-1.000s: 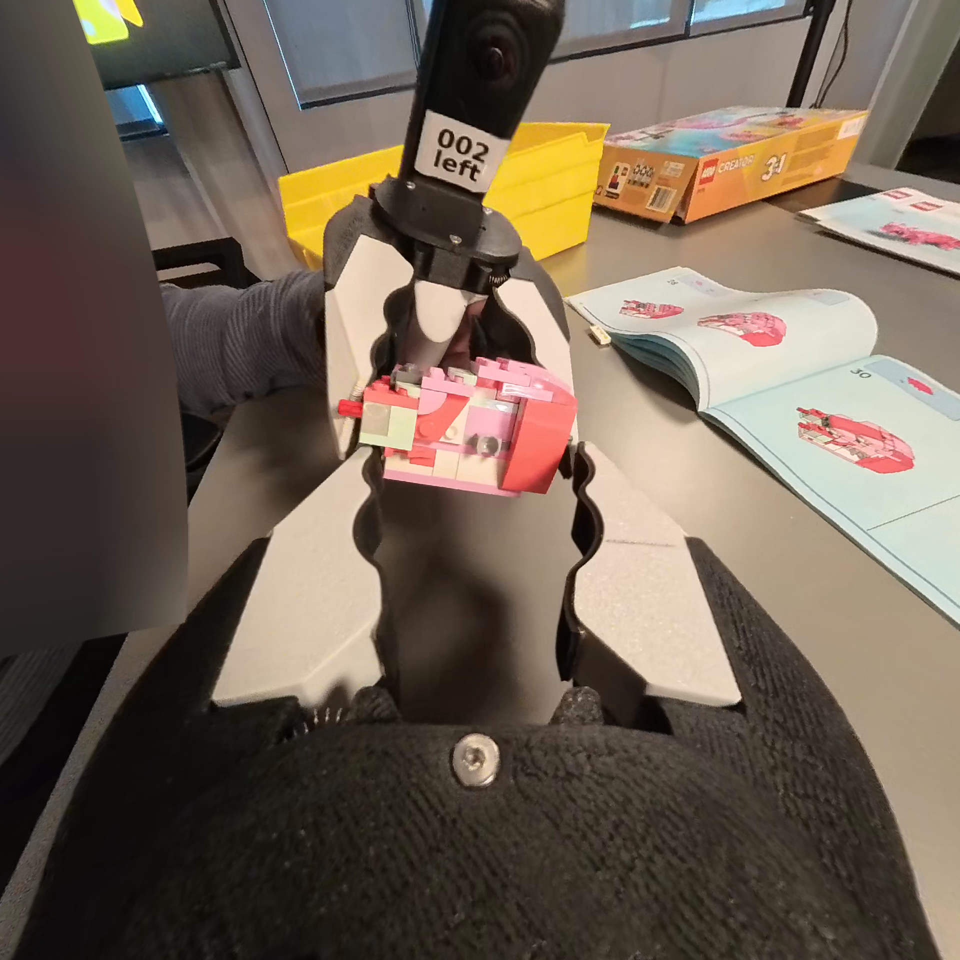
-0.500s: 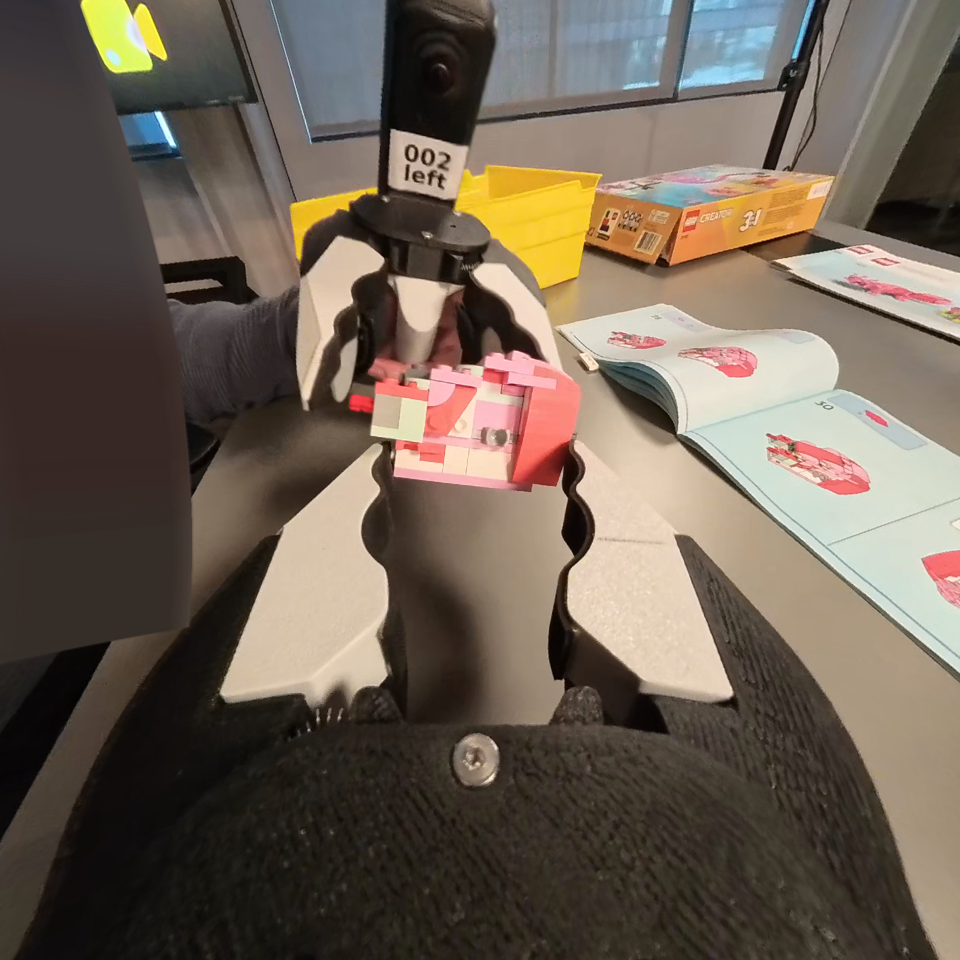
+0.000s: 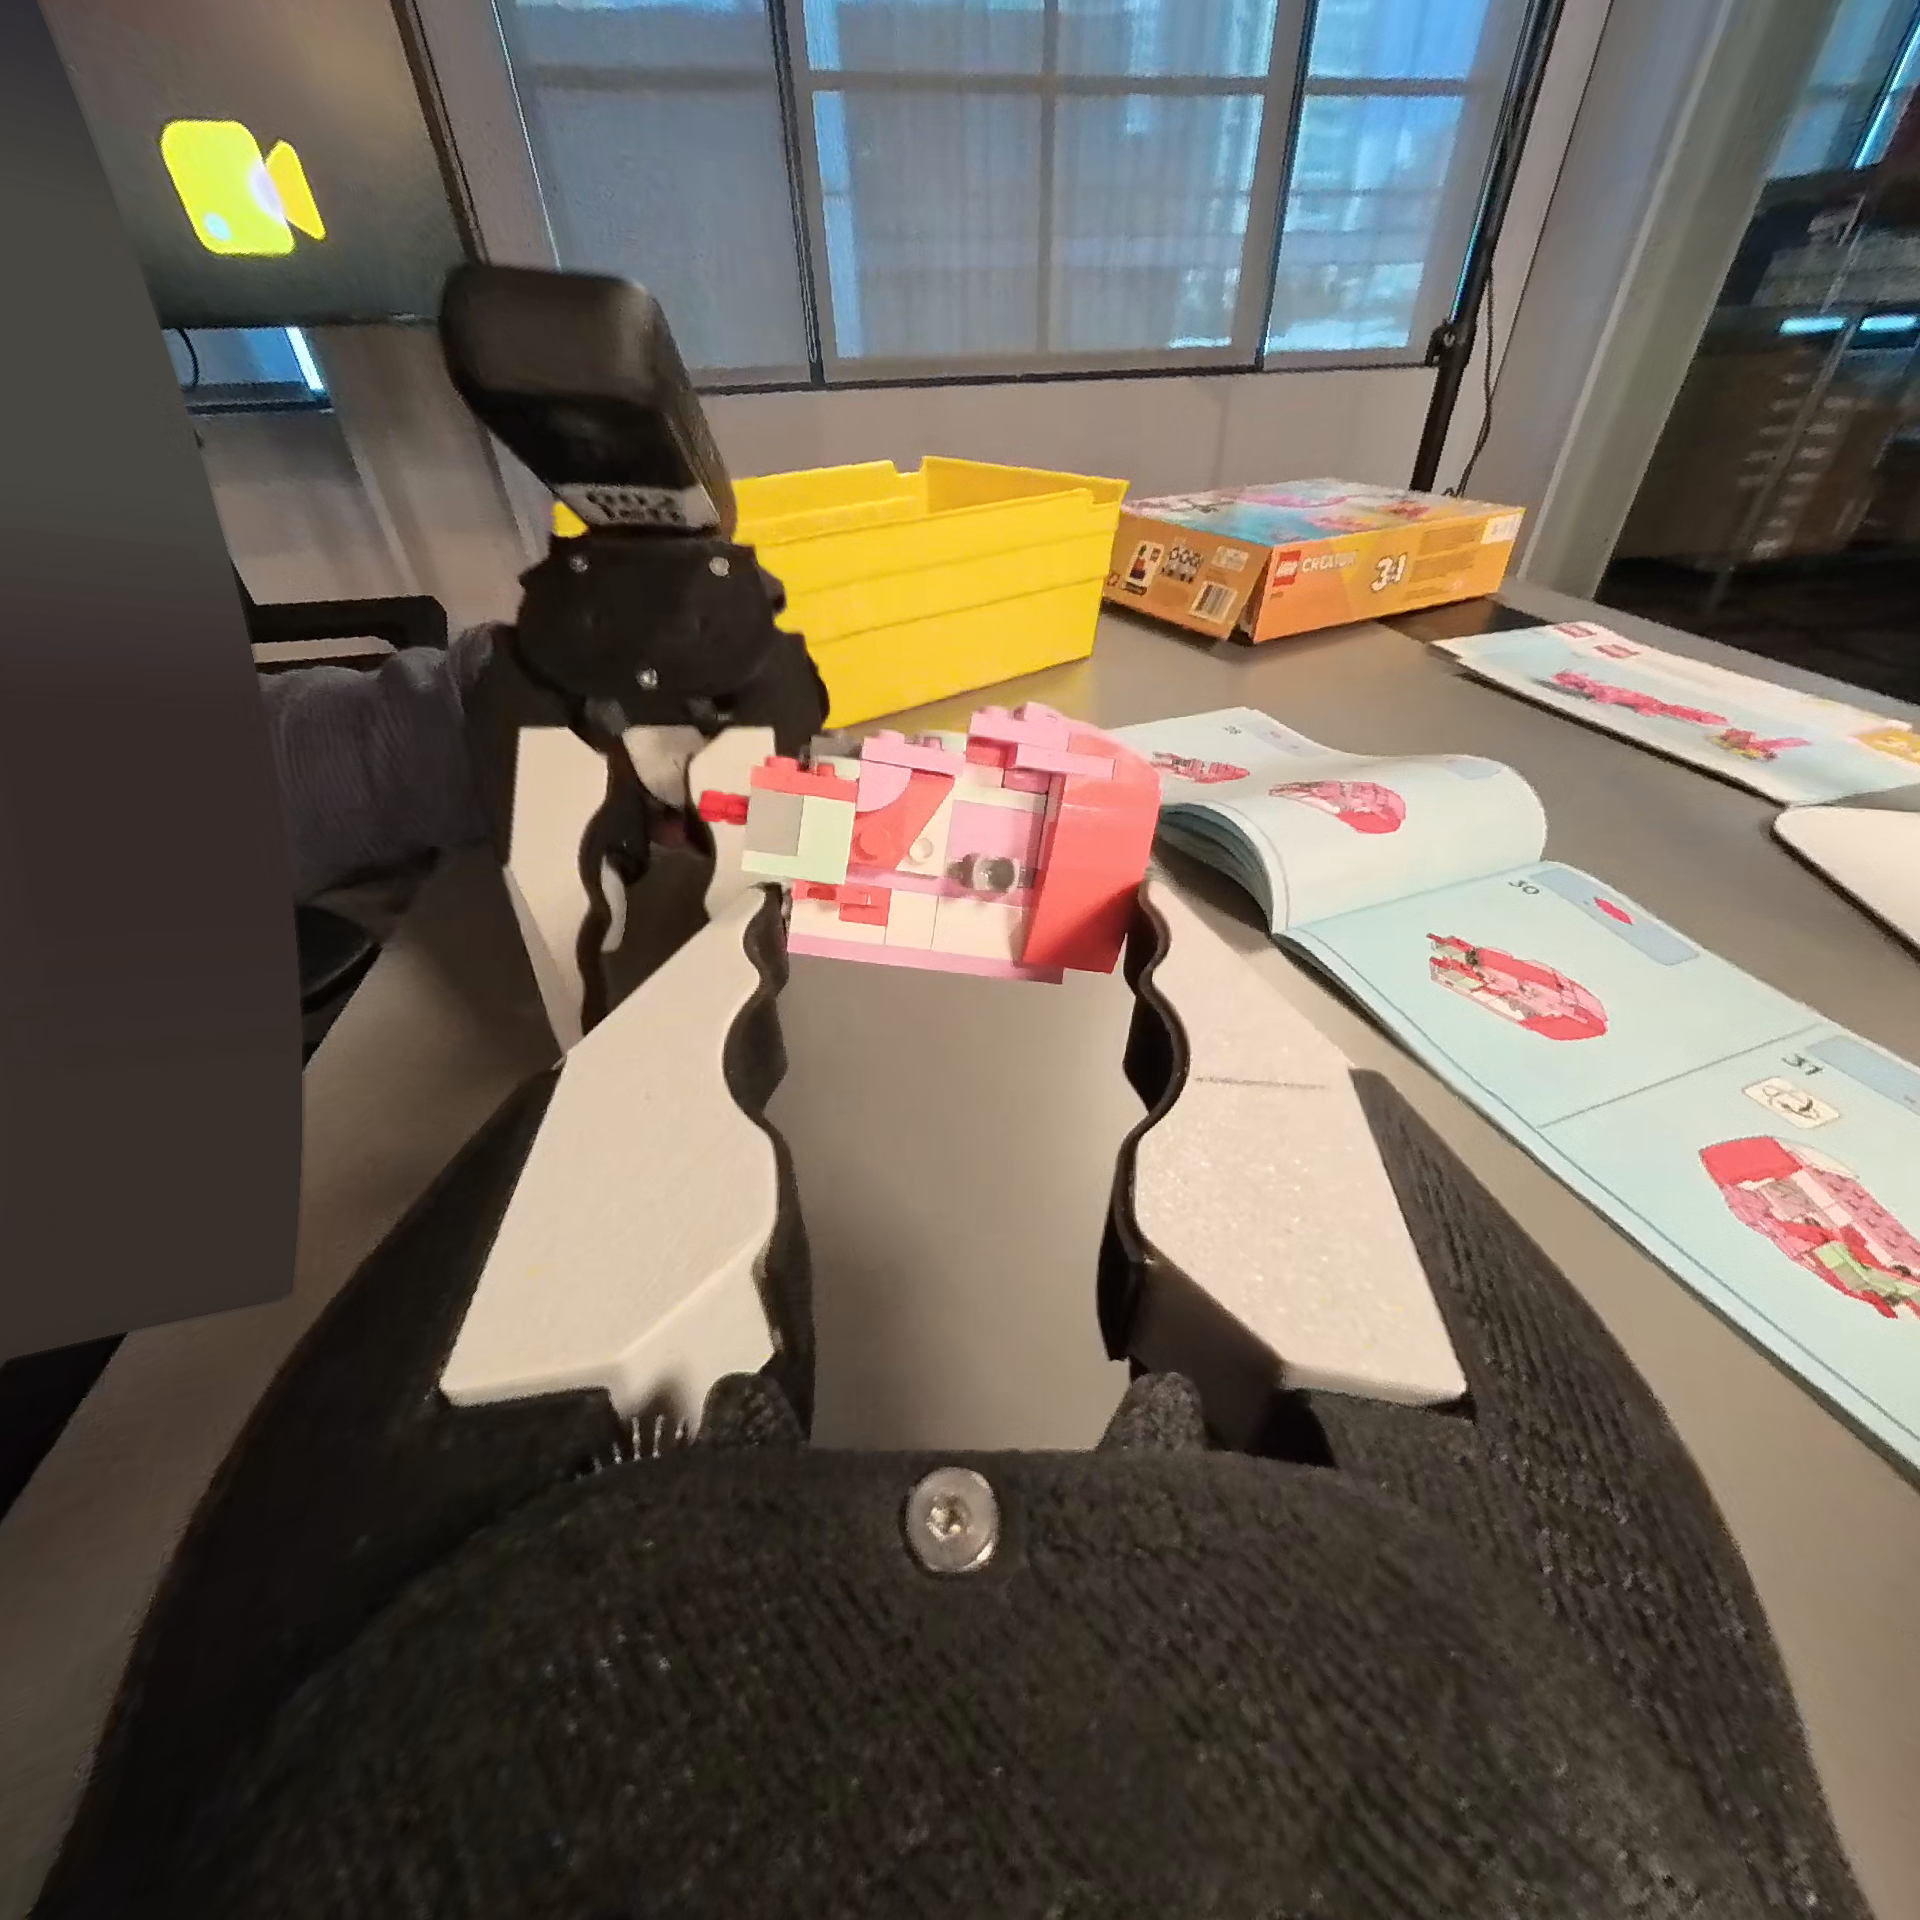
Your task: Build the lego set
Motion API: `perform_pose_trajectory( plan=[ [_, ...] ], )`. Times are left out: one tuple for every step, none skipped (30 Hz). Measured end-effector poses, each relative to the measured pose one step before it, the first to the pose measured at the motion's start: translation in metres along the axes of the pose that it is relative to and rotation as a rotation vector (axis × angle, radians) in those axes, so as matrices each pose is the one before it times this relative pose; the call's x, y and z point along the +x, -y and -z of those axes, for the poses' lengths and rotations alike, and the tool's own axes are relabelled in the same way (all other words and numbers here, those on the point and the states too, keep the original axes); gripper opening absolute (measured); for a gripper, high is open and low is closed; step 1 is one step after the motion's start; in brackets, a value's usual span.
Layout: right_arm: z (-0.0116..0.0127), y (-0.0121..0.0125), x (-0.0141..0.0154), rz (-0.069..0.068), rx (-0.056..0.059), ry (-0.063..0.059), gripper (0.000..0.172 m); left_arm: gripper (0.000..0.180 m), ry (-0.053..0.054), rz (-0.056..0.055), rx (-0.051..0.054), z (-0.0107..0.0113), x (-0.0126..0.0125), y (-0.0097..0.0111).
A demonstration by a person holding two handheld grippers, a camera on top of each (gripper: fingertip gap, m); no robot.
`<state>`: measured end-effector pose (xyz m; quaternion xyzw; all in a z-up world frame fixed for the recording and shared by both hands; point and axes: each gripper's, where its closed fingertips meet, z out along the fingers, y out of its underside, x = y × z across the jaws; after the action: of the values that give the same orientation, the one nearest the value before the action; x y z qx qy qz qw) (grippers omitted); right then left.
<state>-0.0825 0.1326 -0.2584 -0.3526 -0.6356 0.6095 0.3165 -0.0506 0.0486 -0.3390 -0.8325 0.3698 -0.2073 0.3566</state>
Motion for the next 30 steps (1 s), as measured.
perform_pose_trajectory(
  plan=[
    [0.00057,0.00217,-0.00025,0.0173,0.0149,-0.0049,0.065,0.033,-0.0036,0.0048,-0.0175,-0.00327,0.00059,-0.00284],
    [0.00072,0.00259,-0.00012,0.0168,0.0169,-0.0056,0.065,0.032,-0.0050,0.0032,-0.0077,-0.00254,0.00090,-0.00137],
    [0.00086,0.00277,0.00011,0.0145,0.0163,-0.0061,0.065,0.031,-0.0022,0.0021,-0.0007,-0.00177,0.00093,-0.00011],
    [0.00078,0.00286,0.00055,0.0135,0.0159,-0.0082,0.064,0.028,0.0010,0.0024,-0.0016,-0.00129,0.00042,-0.00020],
    [0.00089,0.00280,0.00073,0.0125,0.0151,-0.0092,0.064,0.023,0.0017,0.0034,-0.0047,-0.00121,0.00038,-0.00078],
    [0.00076,0.00249,0.00051,0.0092,0.0128,-0.0070,0.064,0.021,0.0043,0.0019,0.0057,-0.00064,0.00007,0.00081],
    [0.00044,0.00217,0.00026,0.0060,0.0112,-0.0048,0.065,0.018,0.0044,0.0000,0.0001,-0.00063,0.00002,-0.00018],
    [0.00036,0.00198,0.00026,0.0044,0.0106,-0.0042,0.065,0.016,0.0078,-0.0007,0.0028,-0.00022,-0.00057,0.00021],
    [0.00027,0.00153,0.00007,0.0034,0.0081,-0.0023,0.065,0.016,0.0054,-0.0017,0.0016,-0.00017,-0.00003,0.00005],
    [0.00008,0.00110,-0.00012,0.0027,0.0067,-0.0009,0.065,0.016,0.0058,-0.0028,0.0007,-0.00004,-0.00002,-0.00002],
    [0.00005,0.00089,-0.00019,0.0022,0.0059,-0.0003,0.065,0.017,0.0030,-0.0055,0.0007,-0.00006,0.00076,-0.00019],
    [-0.00009,0.00080,-0.00033,0.0025,0.0053,-0.0001,0.065,0.019,0.0033,-0.0039,0.0010,-0.00001,0.00062,-0.00018],
    [-0.00004,0.00089,-0.00029,0.0035,0.0058,-0.0002,0.065,0.019,0.0057,0.0010,0.0011,0.00018,-0.00014,-0.00014],
    [-0.00012,0.00085,-0.00039,0.0042,0.0062,0.0002,0.065,0.019,0.0050,0.0028,0.0003,0.00037,-0.00019,-0.00035],
    [-0.00004,0.00087,-0.00040,0.0051,0.0055,-0.0001,0.065,0.018,0.0059,0.0016,-0.0004,0.00057,-0.00032,-0.00059],
    [-0.00009,0.00070,-0.00046,0.0066,0.0049,-0.0003,0.065,0.017,0.0068,0.0024,0.0006,0.00056,-0.00067,-0.00062],
    [0.00005,0.00090,-0.00045,0.0073,0.0061,-0.0001,0.065,0.015,0.0042,0.0046,0.0021,0.00026,-0.00053,-0.00033],
    [-0.00009,0.00119,-0.00056,0.0063,0.0081,0.0001,0.065,0.015,0.0019,0.0034,0.0034,0.00001,-0.00023,-0.00001],
    [-0.00007,0.00126,-0.00047,0.0054,0.0086,-0.0003,0.064,0.014,0.0060,0.0008,0.0023,-0.00010,-0.00065,-0.00002],
    [0.00003,0.00090,-0.00032,0.0053,0.0068,-0.0005,0.064,0.012,0.0058,-0.0009,0.0024,-0.00009,-0.00066,0.00011],
    [-0.00017,0.00054,-0.00034,0.0055,0.0045,-0.0004,0.064,0.012,0.0024,-0.0001,0.0018,-0.00016,0.00000,0.00013],
    [-0.00009,0.00056,-0.00022,0.0055,0.0039,-0.0006,0.065,0.012,0.0027,-0.0011,0.0007,-0.00014,0.00032,0.00013],
    [-0.00013,0.00042,-0.00045,0.0052,0.0042,0.0001,0.064,0.013,0.0012,-0.0040,0.0018,-0.00030,0.00074,0.00020],
    [-0.00015,0.00043,-0.00055,0.0037,0.0037,0.0011,0.064,0.013,0.0007,-0.0035,0.0034,-0.00041,0.00064,0.00031],
    [-0.00010,0.00031,-0.00055,0.0020,0.0023,0.0013,0.064,0.012,-0.0038,-0.0020,0.0042,-0.00057,0.00123,0.00052],
    [-0.00028,-0.00009,-0.00041,0.0012,0.0001,0.0013,0.064,0.009,-0.0041,-0.0016,0.0027,-0.00045,0.00101,0.00032],
    [-0.00013,-0.00031,-0.00028,-0.0004,-0.0020,0.0013,0.064,0.008,0.0008,-0.0016,-0.0010,-0.00022,0.00027,0.00009],
    [-0.00013,-0.00031,-0.00010,-0.0015,-0.0018,0.0011,0.064,0.008,0.0019,-0.0014,-0.0011,-0.00005,0.00006,-0.00006],
    [-0.00012,-0.00021,-0.00010,-0.0010,-0.0005,0.0008,0.064,0.008,-0.0001,0.0023,0.0000,0.00001,0.00004,0.00000],
    [0.00001,0.00001,-0.00028,0.0004,0.0006,0.0011,0.064,0.008,-0.0007,0.0031,0.0007,0.00001,0.00003,-0.00007]
  ],
)
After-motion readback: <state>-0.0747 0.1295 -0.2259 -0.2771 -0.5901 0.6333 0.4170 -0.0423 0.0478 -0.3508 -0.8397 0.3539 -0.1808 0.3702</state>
